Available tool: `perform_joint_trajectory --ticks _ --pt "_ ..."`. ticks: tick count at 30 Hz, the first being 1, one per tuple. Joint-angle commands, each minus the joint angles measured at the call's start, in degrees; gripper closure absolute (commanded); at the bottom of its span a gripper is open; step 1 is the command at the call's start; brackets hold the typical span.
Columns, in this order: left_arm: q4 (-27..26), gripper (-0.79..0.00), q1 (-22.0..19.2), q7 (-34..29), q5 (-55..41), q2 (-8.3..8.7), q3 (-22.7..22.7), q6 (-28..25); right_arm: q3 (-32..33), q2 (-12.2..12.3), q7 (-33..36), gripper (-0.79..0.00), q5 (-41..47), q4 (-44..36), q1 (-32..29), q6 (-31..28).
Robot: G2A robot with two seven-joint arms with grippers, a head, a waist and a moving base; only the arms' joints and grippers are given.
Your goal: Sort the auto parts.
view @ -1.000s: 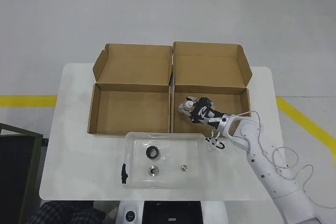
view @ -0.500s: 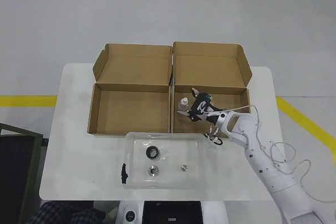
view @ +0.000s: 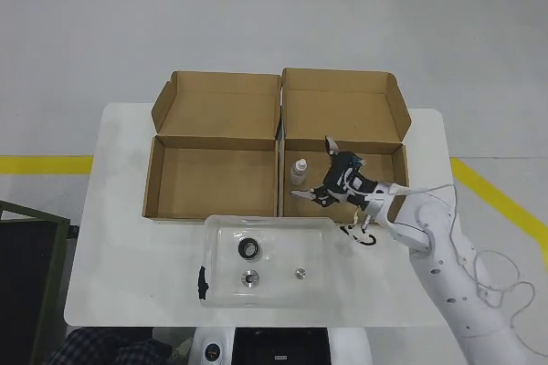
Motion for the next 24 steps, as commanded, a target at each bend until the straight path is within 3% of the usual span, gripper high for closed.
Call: perform_joint_trajectory --ticks 1,12,24 --pt "0.0 -0.785 0.0 0.0 0.0 0.00 0.0 0.0 1.7 0.5 2.2 -0.785 0.3 -4.3 -2.0 -0.7" --pt "0.0 -0.785 0.0 0.0 0.0 0.00 0.0 0.0 8.6 2.6 11.2 -0.785 0.8 -20.8 -14.7 -5.5" --pt "0.0 -0.785 0.0 0.0 0.0 0.00 0.0 0.0 7.8 4.0 15.7 -0.785 -2.1 -25.6 -22.6 -12.9"
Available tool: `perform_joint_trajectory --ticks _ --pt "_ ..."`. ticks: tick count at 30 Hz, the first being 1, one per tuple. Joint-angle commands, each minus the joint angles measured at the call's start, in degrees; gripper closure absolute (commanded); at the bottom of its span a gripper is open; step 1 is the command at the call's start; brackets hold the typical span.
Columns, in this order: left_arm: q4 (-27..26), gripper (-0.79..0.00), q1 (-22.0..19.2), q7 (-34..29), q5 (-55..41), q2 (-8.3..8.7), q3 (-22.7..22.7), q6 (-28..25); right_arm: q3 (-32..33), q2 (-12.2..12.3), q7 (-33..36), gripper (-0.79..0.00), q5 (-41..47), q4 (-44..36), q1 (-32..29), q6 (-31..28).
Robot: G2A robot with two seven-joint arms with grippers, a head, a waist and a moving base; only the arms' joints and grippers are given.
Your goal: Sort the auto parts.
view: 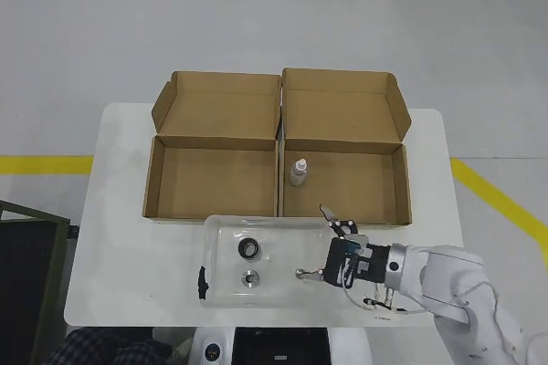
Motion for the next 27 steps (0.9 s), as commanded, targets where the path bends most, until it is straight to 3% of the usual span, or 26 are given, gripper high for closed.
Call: perform_joint_trajectory --ticks 1,27 --pt "0.0 -0.785 0.0 0.0 0.0 0.00 0.0 0.0 -0.5 0.2 0.8 -0.785 -1.1 -0.3 -0.5 -0.9" --pt "0.0 -0.785 0.0 0.0 0.0 0.00 0.0 0.0 -8.2 1.2 -3.1 -0.767 -15.2 6.6 2.0 -2.6"
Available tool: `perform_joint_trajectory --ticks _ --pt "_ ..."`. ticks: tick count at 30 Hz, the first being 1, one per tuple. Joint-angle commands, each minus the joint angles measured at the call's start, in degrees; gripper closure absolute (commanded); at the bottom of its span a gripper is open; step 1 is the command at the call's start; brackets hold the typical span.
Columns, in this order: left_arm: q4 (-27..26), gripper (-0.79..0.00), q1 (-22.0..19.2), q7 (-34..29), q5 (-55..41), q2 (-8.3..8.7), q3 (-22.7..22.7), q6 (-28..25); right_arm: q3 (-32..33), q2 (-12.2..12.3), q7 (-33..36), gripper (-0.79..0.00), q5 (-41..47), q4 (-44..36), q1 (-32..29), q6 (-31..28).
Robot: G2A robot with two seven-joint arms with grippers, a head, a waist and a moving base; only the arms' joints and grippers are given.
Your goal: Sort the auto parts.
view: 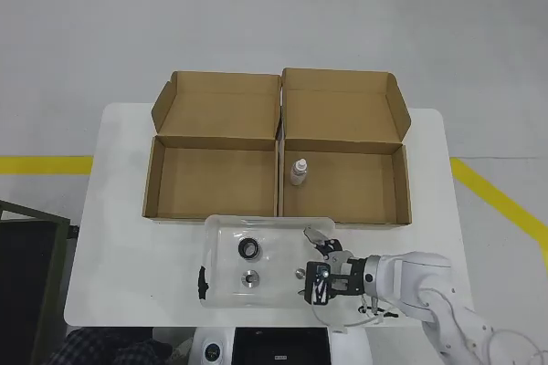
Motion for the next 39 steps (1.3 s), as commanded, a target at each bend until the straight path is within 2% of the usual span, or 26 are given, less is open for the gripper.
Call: perform_joint_trajectory --ticks 1,6,11,19,28,34,39 --pt "0.0 -0.785 0.0 0.0 0.0 0.00 0.0 0.0 -0.5 0.0 0.2 -0.763 -0.7 0.3 0.3 0.1" --pt "0.0 -0.785 0.0 0.0 0.0 0.00 0.0 0.0 -2.2 0.1 1.2 -0.736 -2.6 0.7 1.5 -0.5" --pt "0.0 -0.785 0.0 0.0 0.0 0.00 0.0 0.0 -3.5 0.2 2.6 -0.643 -3.5 0.6 2.6 -0.9" --pt "0.0 -0.785 0.0 0.0 0.0 0.00 0.0 0.0 -6.6 0.2 6.5 -0.634 -3.9 0.8 4.7 -2.5" --pt "0.0 -0.785 0.0 0.0 0.0 0.00 0.0 0.0 -8.7 0.1 12.0 -0.585 -2.3 0.0 6.8 -2.8" --pt "0.0 -0.785 0.0 0.0 0.0 0.00 0.0 0.0 -10.8 -0.2 16.5 -0.597 0.5 1.0 8.6 -3.3" --pt "0.0 -0.785 0.0 0.0 0.0 0.00 0.0 0.0 -12.4 -0.3 19.3 -0.526 1.7 1.3 10.0 -2.8"
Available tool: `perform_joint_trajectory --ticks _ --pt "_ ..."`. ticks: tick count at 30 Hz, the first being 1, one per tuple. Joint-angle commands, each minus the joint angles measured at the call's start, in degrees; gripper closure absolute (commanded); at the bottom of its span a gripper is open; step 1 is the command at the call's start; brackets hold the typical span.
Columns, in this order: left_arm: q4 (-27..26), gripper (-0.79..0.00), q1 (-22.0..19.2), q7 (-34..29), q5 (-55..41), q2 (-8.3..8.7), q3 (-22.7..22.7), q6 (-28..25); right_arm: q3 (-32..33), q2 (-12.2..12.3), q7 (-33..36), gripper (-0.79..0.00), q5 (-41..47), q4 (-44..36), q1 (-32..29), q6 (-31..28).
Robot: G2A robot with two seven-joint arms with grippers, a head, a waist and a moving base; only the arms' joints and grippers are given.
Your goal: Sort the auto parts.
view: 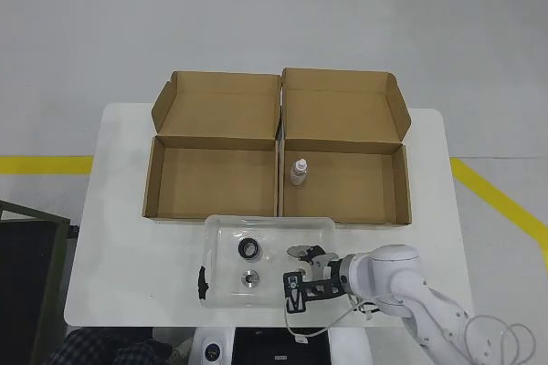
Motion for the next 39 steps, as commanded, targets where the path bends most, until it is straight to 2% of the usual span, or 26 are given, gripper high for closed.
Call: perform_joint_trajectory --ticks 1,2,7,21,26,33,39 --pt "0.0 -0.785 0.0 0.0 0.0 0.00 0.0 0.0 -0.5 0.0 1.1 -0.508 0.3 0.2 0.6 0.1" --pt "0.0 -0.785 0.0 0.0 0.0 0.00 0.0 0.0 -0.8 0.0 1.6 -0.483 0.3 0.3 0.8 0.0" --pt "0.0 -0.785 0.0 0.0 0.0 0.00 0.0 0.0 -2.2 -0.1 3.5 -0.456 1.3 1.1 1.7 0.0" --pt "0.0 -0.785 0.0 0.0 0.0 0.00 0.0 0.0 -4.9 0.3 5.4 -0.274 1.8 2.9 3.2 0.5" --pt "0.0 -0.785 0.0 0.0 0.0 0.00 0.0 0.0 -5.5 0.6 5.6 0.000 1.9 3.3 3.7 0.7" --pt "0.0 -0.785 0.0 0.0 0.0 0.00 0.0 0.0 -4.2 0.9 4.9 0.000 4.9 2.0 3.8 2.2" --pt "0.0 -0.785 0.0 0.0 0.0 0.00 0.0 0.0 -0.2 1.4 -0.3 0.000 7.7 0.8 2.4 6.5"
